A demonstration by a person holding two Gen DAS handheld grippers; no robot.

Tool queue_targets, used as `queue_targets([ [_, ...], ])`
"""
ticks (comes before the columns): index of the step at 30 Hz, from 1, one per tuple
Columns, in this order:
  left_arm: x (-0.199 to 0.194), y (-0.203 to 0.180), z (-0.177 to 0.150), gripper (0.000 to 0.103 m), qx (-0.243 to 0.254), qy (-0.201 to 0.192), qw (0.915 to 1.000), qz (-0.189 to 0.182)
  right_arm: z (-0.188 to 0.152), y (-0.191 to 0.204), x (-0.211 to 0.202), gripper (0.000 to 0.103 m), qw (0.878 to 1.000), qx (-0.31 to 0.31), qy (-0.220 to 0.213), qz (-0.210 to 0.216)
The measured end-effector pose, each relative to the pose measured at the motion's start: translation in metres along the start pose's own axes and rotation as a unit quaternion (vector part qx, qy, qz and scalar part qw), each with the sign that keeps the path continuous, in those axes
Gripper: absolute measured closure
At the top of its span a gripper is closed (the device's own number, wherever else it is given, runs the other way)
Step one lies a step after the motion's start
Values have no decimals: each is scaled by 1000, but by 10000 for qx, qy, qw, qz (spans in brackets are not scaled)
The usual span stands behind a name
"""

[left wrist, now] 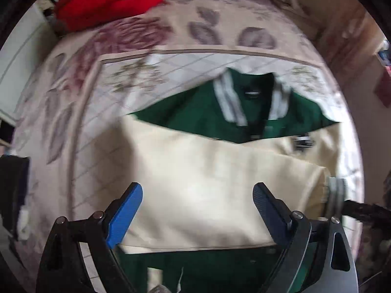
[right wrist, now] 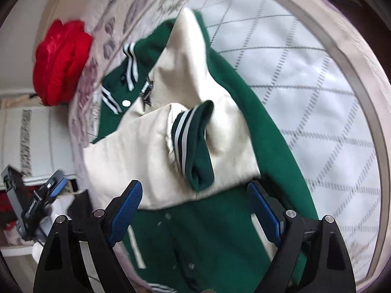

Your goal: Fold large clothes

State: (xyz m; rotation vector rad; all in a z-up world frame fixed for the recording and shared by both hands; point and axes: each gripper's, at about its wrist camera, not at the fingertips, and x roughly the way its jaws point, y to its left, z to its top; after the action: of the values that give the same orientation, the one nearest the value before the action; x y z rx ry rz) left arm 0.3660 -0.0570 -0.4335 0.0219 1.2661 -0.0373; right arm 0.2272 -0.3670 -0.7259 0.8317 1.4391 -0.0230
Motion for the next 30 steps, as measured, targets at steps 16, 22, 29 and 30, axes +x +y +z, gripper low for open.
queue_targets([
  [16, 118, 77, -37, 3, -948, 721, 9924, 305, 50, 56, 6, 91, 9787, -804, -997, -1602],
  [22, 77, 80, -36, 3, -801, 359, 9947, 534, 69, 48, 14, 71, 9800, -307, -572, -1880],
  [29, 129, 94, -55, 0, -784, 684, 9929, 576, 33, 72, 3, 57, 9784, -971, -1095, -1460],
  [30, 134, 101, -56, 0, -933, 626, 9927, 429, 30, 71, 20, 57, 9787, -1051, -926, -1499],
])
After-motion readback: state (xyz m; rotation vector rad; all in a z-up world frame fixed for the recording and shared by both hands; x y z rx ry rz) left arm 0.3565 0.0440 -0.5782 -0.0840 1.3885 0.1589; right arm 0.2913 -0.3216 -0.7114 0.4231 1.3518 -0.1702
